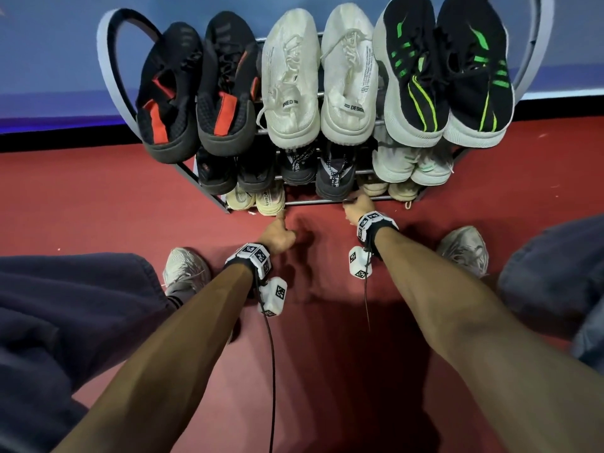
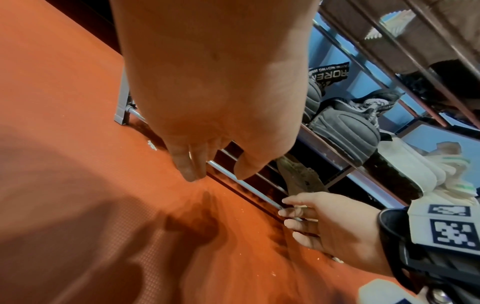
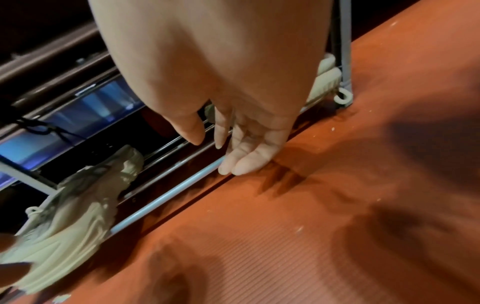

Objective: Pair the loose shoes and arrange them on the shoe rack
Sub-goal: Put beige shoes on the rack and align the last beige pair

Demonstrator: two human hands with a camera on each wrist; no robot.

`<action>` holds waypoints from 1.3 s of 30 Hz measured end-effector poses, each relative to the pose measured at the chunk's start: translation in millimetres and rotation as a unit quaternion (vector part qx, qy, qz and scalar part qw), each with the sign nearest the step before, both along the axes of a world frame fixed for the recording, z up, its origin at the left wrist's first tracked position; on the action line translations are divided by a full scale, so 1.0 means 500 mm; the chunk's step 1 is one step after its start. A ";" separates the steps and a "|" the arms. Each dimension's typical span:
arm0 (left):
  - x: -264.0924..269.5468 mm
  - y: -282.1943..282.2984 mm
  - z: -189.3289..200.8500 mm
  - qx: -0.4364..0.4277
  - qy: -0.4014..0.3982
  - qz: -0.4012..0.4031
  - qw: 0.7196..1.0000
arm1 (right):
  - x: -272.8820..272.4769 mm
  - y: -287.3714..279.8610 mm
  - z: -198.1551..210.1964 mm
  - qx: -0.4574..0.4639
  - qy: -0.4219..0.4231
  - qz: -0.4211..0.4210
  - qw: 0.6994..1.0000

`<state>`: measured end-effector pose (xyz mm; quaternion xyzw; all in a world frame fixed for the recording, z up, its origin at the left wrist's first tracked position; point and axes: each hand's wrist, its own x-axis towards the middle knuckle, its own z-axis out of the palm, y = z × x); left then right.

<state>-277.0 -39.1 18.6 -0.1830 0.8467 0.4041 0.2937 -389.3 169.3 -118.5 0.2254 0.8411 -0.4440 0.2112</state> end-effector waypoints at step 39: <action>0.002 -0.152 -0.177 0.251 -0.006 0.553 0.795 | 0.095 -0.249 0.115 -0.264 -0.186 -0.021 0.946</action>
